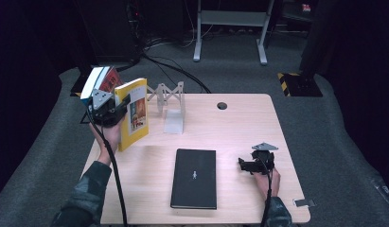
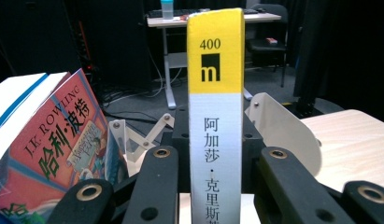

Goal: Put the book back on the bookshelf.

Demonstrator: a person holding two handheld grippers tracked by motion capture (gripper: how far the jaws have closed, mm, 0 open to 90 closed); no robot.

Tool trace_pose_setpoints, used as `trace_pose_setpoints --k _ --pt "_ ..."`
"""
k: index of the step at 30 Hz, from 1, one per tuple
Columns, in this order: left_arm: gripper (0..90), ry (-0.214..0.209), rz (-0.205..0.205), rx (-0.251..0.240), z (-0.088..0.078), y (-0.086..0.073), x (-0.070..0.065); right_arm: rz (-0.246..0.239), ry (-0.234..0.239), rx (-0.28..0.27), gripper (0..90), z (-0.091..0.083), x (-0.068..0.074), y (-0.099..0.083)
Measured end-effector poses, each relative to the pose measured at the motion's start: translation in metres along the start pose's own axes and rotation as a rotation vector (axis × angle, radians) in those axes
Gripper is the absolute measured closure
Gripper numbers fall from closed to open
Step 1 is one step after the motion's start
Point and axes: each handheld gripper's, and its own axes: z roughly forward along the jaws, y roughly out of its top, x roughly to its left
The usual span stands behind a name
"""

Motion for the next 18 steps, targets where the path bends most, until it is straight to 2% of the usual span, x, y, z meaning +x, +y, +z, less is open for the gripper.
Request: trace_pose_setpoints --k 18 --pt "75.8 0.058 -0.029 -0.025 0.041 -0.012 0.005 0.007 0.001 0.000 9.7 0.000 0.001 0.000"
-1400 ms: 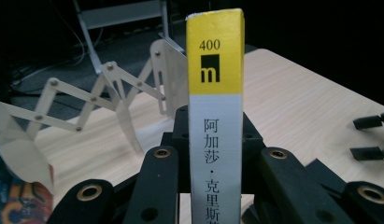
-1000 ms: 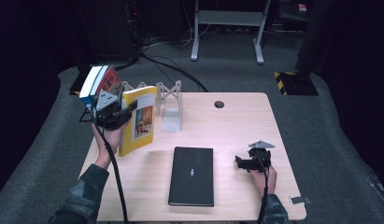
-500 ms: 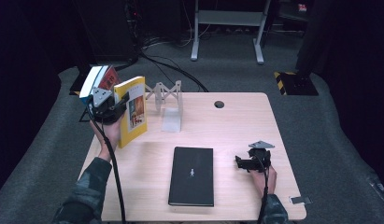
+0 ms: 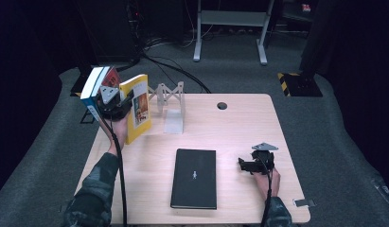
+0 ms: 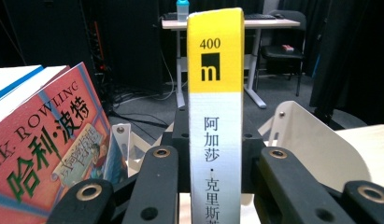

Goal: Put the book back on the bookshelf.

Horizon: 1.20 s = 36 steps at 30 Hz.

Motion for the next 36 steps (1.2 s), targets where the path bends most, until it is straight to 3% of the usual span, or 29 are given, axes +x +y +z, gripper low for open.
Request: trace_pose_setpoints --k 7,13,17,24,36 --pt "75.8 0.028 0.000 -0.013 0.019 -0.010 0.000 -0.002 0.002 0.000 9.9 0.000 0.000 0.000" --pt "75.8 0.019 -0.011 0.005 0.032 -0.022 -0.003 -0.006 0.003 -0.002 10.3 0.000 0.000 0.000" --pt "75.7 0.007 0.007 -0.001 0.029 -0.031 -0.007 -0.007 0.004 -0.003 10.6 0.000 0.000 0.000" --pt "75.6 -0.021 0.022 0.010 0.022 -0.032 -0.010 -0.007 0.004 -0.003 10.8 0.000 0.000 0.000" --pt "75.0 -0.089 0.017 0.098 -0.002 -0.032 -0.007 -0.015 0.005 -0.006 11.3 0.000 -0.001 -0.001"
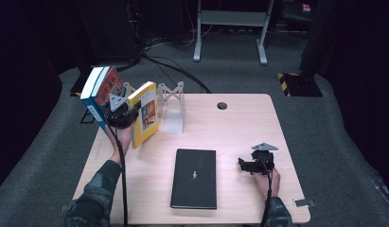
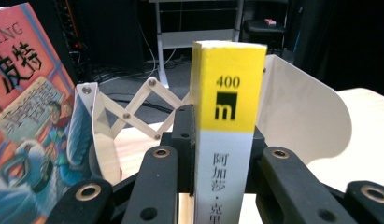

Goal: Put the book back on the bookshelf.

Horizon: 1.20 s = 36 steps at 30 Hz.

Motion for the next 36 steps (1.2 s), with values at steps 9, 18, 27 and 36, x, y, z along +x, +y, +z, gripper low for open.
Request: trace_pose_setpoints --k 9,18,27,36 --pt "74.4 -0.010 0.000 0.042 -0.024 -0.011 0.006 0.005 0.000 0.000 11.5 0.000 0.001 0.000" --pt "72.9 -0.029 -0.006 0.105 -0.035 -0.015 0.014 0.005 -0.001 -0.001 11.6 0.000 0.001 0.000" --pt "65.3 -0.047 0.002 0.143 -0.036 -0.012 0.017 0.005 0.001 -0.002 11.9 0.000 0.001 0.000" --pt "56.0 -0.036 0.029 0.156 -0.028 0.002 0.017 0.004 0.002 -0.003 12.0 0.000 0.001 0.000"
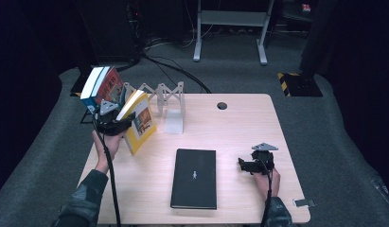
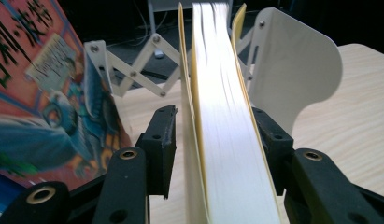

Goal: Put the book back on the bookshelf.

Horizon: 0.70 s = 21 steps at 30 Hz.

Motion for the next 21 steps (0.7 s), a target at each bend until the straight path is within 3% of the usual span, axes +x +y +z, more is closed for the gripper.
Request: trace_pose_setpoints --k 4,10,13,15,21 --pt "51.5 -0.010 0.011 0.010 0.003 0.010 0.002 -0.001 0.001 0.000 12.1 0.000 0.000 0.000" --pt "50.1 0.009 0.045 0.040 0.009 0.019 0.001 -0.001 0.001 0.000 12.2 0.000 0.000 0.000" --pt "57.8 0.024 0.055 0.058 0.011 0.020 -0.001 0.000 0.001 0.000 12.2 0.000 0.000 0.000" --pt "70.8 0.034 0.062 0.054 0.012 0.021 -0.003 0.001 0.002 -0.002 12.3 0.000 0.000 0.000" --pt "75.0 0.054 0.025 0.028 0.015 0.020 -0.003 0.001 0.003 -0.004 12.3 0.000 0.000 0.000"
